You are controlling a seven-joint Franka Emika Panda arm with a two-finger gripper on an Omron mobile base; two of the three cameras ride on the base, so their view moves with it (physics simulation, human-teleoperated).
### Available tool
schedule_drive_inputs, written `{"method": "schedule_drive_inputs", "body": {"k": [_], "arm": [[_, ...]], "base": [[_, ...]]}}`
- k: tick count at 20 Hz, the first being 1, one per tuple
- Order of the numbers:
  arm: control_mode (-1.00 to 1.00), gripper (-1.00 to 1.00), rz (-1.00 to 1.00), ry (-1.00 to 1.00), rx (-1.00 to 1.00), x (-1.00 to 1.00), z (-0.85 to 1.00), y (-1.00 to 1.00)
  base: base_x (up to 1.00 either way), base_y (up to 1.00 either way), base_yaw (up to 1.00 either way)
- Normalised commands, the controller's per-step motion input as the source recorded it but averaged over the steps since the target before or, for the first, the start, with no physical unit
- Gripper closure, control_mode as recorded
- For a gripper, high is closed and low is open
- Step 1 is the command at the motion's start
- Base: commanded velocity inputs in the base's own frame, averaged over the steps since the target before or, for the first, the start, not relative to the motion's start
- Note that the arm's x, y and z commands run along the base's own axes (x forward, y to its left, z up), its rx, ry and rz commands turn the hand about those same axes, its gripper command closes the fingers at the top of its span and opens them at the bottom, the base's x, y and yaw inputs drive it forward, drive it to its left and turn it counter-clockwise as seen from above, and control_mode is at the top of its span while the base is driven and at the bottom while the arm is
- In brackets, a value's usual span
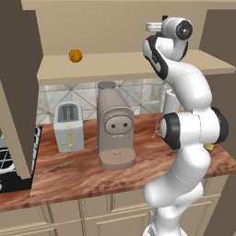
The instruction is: Pick the syrup bottle and honey bottle from the cabinet and place them next to the mug.
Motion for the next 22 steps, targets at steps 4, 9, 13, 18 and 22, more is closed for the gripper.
{"method": "schedule_drive_inputs", "body": {"k": [4,9,13,18,22], "arm": [[-1.0,-1.0,0.0,0.0,0.03,0.05,0.13,-0.12],[-1.0,-1.0,0.0,0.0,0.0,0.09,0.0,0.0],[-1.0,-1.0,0.0,0.0,0.0,0.59,0.0,-0.04],[-1.0,-1.0,0.0,0.0,0.0,0.11,0.0,0.0],[-1.0,-1.0,0.0,0.0,0.0,0.02,0.0,-0.01]], "base": [[0.0,0.0,0.0],[0.0,0.0,0.0],[0.0,0.0,0.0],[0.0,0.0,0.0],[0.0,0.0,0.0]]}}
